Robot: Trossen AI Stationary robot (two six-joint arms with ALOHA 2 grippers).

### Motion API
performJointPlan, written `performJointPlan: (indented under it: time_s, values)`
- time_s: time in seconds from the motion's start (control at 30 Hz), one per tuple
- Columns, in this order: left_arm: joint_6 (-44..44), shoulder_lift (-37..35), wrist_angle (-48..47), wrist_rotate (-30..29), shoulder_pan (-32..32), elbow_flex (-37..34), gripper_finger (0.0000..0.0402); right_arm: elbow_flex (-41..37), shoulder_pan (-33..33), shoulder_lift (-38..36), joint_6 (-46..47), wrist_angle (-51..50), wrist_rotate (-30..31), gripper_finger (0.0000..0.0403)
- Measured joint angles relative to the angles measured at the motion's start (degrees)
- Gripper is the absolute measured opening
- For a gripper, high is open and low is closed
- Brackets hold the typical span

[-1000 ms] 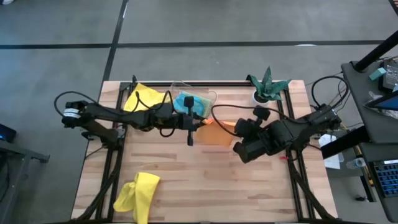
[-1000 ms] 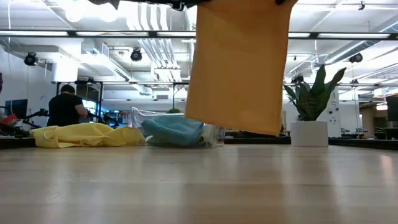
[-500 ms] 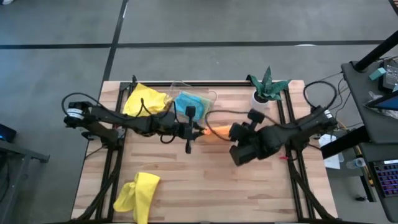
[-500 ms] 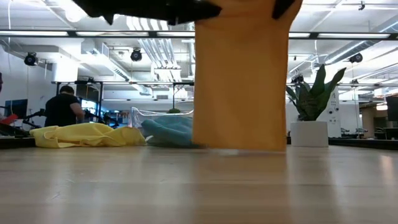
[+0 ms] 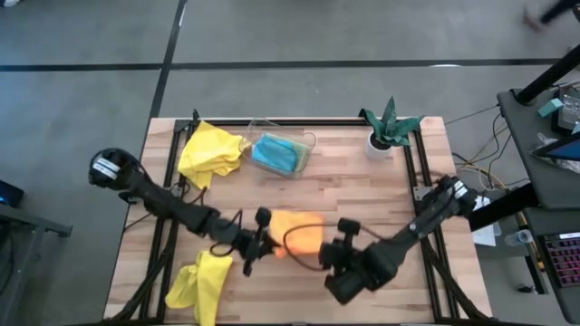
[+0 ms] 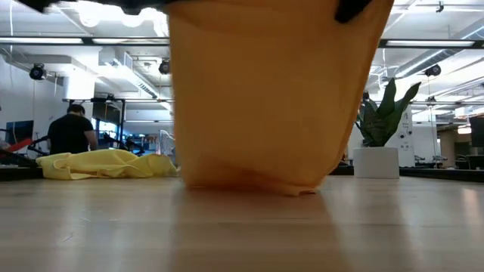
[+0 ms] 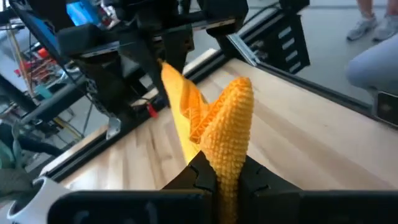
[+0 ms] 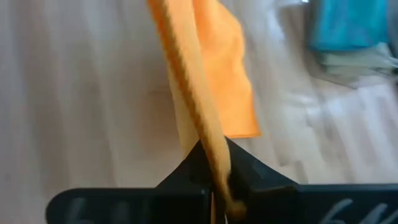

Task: Fold microfiber towels
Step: Fold the orange towel

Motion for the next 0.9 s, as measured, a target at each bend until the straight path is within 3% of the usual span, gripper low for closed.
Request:
performJointPlan:
  time_s: [0.1, 0.2, 0.73, 0.9]
  values:
    - [-0.26, 0.33, -0.28, -7.44, -4.11, -0.62, 0.0000, 0.97, 1.56, 2.08, 0.10, 0.97, -0.05, 0.0008]
    - [-0.37, 0.16, 0.71, -10.01, -5.05, -0.59, 0.0000, 1.77, 1.64, 2.49, 0.45, 0.32, -0.31, 0.0008]
    - [-2.11, -4.32, 1.49, -9.94, -5.15, 4.41, 0.0000, 17.16, 3.19, -0.74, -2.69, -0.34, 0.34, 0.0008]
    - [-2.17, -5.53, 1.92, -9.84, -3.94, 5.07, 0.0000, 20.65, 2.93, -0.77, 0.07, -7.01, 2.19, 0.0008]
